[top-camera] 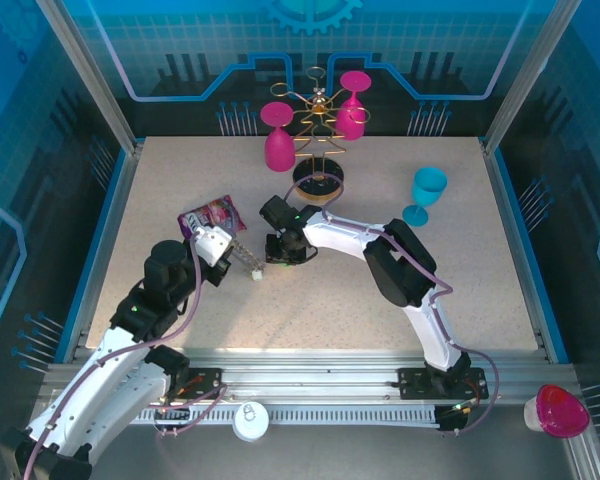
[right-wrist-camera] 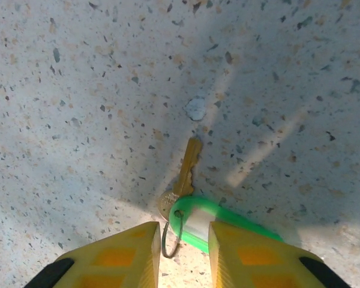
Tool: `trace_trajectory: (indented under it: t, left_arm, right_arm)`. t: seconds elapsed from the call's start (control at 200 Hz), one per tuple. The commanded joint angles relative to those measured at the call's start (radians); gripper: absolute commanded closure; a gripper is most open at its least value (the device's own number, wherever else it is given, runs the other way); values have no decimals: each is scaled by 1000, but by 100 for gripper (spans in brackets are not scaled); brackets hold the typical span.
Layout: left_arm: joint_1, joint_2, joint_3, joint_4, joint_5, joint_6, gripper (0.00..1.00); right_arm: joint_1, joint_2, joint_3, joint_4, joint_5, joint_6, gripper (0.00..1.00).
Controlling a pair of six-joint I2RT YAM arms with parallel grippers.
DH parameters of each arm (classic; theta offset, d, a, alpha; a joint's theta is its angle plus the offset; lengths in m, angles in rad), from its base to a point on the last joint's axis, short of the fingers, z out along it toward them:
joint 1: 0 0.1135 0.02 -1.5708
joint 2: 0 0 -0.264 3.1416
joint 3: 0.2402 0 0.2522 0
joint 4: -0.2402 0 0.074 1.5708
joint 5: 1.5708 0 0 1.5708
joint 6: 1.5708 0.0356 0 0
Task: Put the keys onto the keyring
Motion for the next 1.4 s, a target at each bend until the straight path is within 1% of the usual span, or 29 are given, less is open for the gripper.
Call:
trace_trajectory:
  t: [0.0,0.135,0.25,0.535,0.565,0.595,0.791,0.856,0.986,1.096,1.216,1.301,1.396]
  left_arm:
    - [9,-20,-12,64,-9,-25,100]
    - [9,-19,-13,69,-8,-27,100]
    - [9,-18,-13,71,-6,-27,100]
    - [7,-19,-13,69,-7,-27,100]
    - [9,-20,-13,69,-6,-27,100]
    - [9,-19,-13,68,-8,-27,100]
    - [9,-21,-12,68,-9,-24,100]
    - [9,-20,-10,66,-9,-23,100]
    - [8,-21,-12,67,-4,-21,100]
    - [9,-19,-14,74,1,-21,100]
    - [8,-8,-13,82,11,-23,100]
    - [9,2,-13,94,20,-24,100]
    - [9,14,-16,107,28,-30,100]
  right_arm:
    - [7,23,34,-43,-5,6,72]
    - [7,34,43,-43,-14,2,73]
    - [7,45,55,-45,-25,2,78]
    - [8,60,71,-53,-39,7,79]
    - [8,61,74,-54,-39,8,81]
    - [8,62,74,-55,-40,7,85]
    - [7,48,75,-60,-39,-3,96]
    - [7,26,74,-68,-37,-17,100]
    - [6,-44,56,-110,-8,-89,100]
    - [7,-113,22,-199,45,-187,100]
    - [2,-211,-56,-287,120,-289,100]
    - [-7,-274,-113,-336,147,-339,100]
    - [-19,-320,-195,-356,159,-359,100]
